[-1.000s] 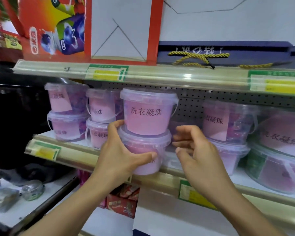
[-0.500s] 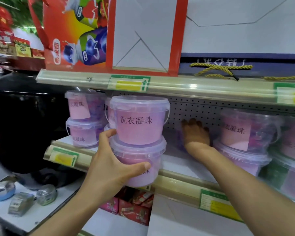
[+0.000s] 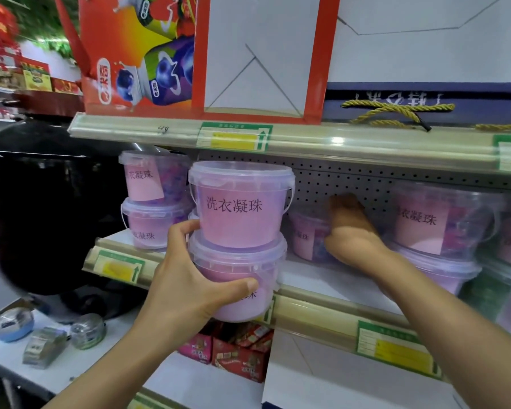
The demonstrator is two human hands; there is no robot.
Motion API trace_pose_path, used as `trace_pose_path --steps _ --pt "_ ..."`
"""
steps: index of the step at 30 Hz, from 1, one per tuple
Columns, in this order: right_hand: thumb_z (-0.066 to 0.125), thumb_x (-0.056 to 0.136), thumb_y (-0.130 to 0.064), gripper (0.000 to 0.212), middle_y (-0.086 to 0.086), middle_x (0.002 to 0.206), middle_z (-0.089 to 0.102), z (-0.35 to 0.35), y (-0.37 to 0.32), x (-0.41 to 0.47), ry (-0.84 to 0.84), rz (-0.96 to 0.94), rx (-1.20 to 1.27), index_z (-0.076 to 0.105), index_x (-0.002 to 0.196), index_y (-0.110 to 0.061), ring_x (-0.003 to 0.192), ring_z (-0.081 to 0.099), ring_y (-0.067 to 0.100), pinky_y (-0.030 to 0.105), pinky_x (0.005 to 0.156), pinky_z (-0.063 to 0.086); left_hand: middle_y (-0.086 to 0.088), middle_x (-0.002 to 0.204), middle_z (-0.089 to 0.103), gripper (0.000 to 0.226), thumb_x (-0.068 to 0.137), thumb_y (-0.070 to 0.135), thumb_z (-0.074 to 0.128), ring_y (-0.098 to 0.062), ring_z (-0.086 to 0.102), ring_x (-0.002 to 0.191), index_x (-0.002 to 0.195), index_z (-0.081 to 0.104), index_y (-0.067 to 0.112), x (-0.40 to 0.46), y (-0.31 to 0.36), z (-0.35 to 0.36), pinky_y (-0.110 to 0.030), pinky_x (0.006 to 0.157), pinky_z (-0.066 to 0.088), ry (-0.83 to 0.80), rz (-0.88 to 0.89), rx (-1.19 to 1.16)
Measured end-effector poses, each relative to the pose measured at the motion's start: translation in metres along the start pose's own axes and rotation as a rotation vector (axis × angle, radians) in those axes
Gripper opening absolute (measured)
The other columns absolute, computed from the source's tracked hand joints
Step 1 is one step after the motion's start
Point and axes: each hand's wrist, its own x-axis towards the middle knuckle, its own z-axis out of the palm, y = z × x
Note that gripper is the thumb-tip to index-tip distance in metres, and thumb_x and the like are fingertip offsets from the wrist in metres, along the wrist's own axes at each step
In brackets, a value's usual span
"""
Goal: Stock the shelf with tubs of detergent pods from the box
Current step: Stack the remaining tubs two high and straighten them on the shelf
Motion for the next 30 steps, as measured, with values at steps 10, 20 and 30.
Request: trace_pose_path --steps 10,20,30 --pt "0.055 0.082 0.004 0.029 0.013 0.111 0.057 0.005 -0.010 0.003 0.038 -0.173 -0.036 0.051 0.107 -0.011 0.096 0.057 0.032 0.029 0.068 0.039 0.027 0.105 0.055 0.089 0.028 0.050 0.080 0.010 0.057 0.093 0.105 0.034 0.054 -0.001 0.000 -0.003 -0.009 0.065 0.044 0.015 0.003 -0.015" --pt "0.049 0.083 0.007 0.024 0.016 0.103 0.051 0.021 0.007 0.018 0.052 -0.080 0.047 0.044 0.099 -0.009 0.089 0.054 0.032 0.031 0.066 0.038 0.019 0.110 0.061 0.096 0.029 0.048 0.081 0.001 0.061 0.098 0.114 0.036 0.049 -0.001 -0.003 -0.006 -0.017 0.072 0.050 0.015 0.013 -0.048" --pt "0.048 0.086 -0.002 0.018 0.013 0.105 0.050 0.025 -0.001 0.019 0.066 -0.107 0.055 0.045 0.100 -0.013 0.089 0.053 0.031 0.031 0.065 0.037 0.019 0.112 0.061 0.100 0.029 0.049 0.082 -0.002 0.061 0.101 0.118 0.036 0.046 0.000 -0.005 -0.005 -0.024 0.079 0.051 0.024 0.023 -0.033"
